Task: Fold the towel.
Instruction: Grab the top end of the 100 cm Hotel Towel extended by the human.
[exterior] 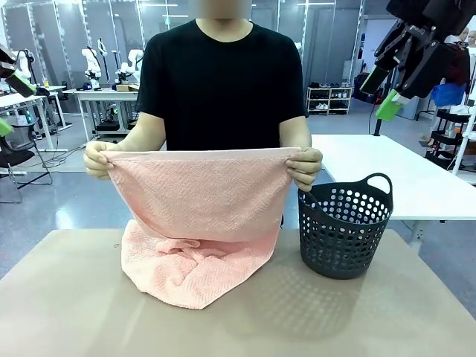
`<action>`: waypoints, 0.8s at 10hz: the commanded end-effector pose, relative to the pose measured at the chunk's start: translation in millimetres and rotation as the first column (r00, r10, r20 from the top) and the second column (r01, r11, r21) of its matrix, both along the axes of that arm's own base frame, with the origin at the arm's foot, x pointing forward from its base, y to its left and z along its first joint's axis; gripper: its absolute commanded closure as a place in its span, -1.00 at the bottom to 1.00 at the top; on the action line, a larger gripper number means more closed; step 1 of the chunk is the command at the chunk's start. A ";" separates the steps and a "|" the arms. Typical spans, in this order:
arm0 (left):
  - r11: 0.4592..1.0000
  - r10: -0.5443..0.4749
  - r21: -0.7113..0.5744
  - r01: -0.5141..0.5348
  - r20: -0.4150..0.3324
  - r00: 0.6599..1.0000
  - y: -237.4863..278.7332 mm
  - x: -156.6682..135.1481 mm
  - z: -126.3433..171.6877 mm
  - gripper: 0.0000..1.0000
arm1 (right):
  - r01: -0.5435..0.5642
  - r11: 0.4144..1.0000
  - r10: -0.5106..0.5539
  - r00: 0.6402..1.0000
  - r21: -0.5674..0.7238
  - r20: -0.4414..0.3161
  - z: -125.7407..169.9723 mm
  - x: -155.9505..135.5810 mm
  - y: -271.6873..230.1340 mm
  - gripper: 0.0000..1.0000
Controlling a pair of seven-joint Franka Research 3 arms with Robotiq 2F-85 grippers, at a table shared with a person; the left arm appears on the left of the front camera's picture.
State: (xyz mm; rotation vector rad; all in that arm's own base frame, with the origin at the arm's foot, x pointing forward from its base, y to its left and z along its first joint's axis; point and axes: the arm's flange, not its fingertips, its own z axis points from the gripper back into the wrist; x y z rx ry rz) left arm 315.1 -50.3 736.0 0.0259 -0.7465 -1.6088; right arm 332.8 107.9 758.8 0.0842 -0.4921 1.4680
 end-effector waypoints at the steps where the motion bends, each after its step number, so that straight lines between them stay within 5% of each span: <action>1: 0.997 0.045 0.071 -0.044 -0.010 0.999 -38.1 6.5 22.5 -1.00 | -0.031 0.999 0.032 0.999 -0.019 0.025 2.4 13.2 29.0 -1.00; 3: 0.985 0.091 0.155 -0.078 -0.075 0.993 -66.9 21.4 30.1 -1.00 | -0.042 0.996 0.044 0.999 -0.074 0.025 -0.8 28.2 60.0 -1.00; 8: 0.969 0.096 0.236 -0.072 -0.091 0.991 -130.0 69.1 10.7 -1.00 | -0.049 0.989 0.057 0.997 -0.138 0.055 -25.4 77.6 126.6 -1.00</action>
